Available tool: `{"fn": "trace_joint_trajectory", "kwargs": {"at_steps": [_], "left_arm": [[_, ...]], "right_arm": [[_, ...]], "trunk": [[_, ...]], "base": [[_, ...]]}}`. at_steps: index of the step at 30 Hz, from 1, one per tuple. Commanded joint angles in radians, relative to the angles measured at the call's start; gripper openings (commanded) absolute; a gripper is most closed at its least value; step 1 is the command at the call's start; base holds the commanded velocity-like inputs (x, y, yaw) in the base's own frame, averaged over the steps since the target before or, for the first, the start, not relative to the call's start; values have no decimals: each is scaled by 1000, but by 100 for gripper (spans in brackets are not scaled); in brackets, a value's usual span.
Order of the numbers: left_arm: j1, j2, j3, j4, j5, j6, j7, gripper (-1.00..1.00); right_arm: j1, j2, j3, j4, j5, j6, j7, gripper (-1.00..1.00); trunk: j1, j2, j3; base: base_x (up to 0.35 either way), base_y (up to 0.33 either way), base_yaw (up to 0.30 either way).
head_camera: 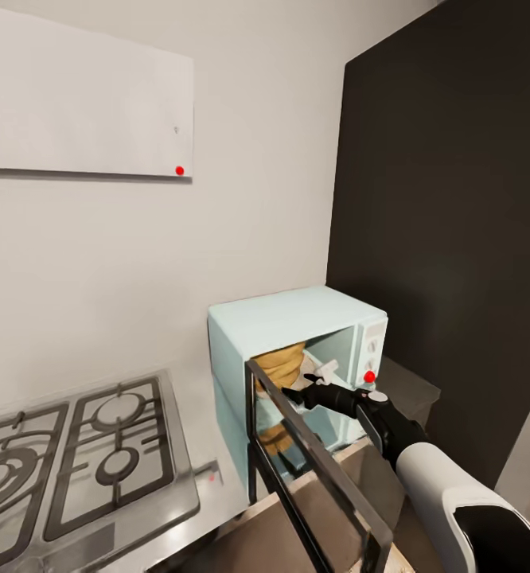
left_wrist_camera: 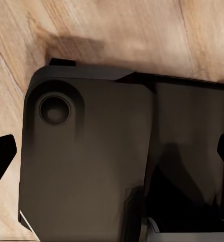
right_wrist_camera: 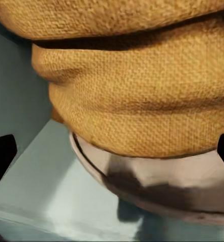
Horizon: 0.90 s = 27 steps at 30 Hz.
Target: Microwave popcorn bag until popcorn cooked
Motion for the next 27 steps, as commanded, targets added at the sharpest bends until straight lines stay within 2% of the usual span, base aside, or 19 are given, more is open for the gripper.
{"fn": "trace_joint_trajectory", "kwargs": {"at_steps": [1,18,20,21,23,25,27], "left_arm": [[0,0,7,-1,6,-1,-3,100],[0,-2,7,0,5,-1,-3,100],[0,-1,7,0,5,-1,-3,100],[0,-1,7,0,5,-1,-3,100],[0,-1,7,0,5,-1,-3,100],[0,0,7,1,5,-1,-3,100],[0,-2,7,2,5,-1,-3,100]], "right_arm": [[-1,-1,1,-1,4,-1,2,100],[-1,-9,-4,-14,-7,4,0,100],[-1,-29,-5,-15,-11,5,0,100],[-1,-50,-11,-16,-12,7,-2,100],[-1,-80,-41,-15,-12,14,-7,100],[-1,-144,-71,-5,-13,16,-9,100],[-1,-239,-88,29,-16,17,-11,100]], "trunk": [[0,-1,-1],[0,-1,-1],[0,-1,-1],[0,-1,-1],[0,-1,-1],[0,-1,-1],[0,-1,-1]], "base": [[-299,-78,0],[-304,-79,0],[-304,-79,0],[-304,-80,0],[-304,-80,0],[-304,-81,0],[-304,-81,0]]}}
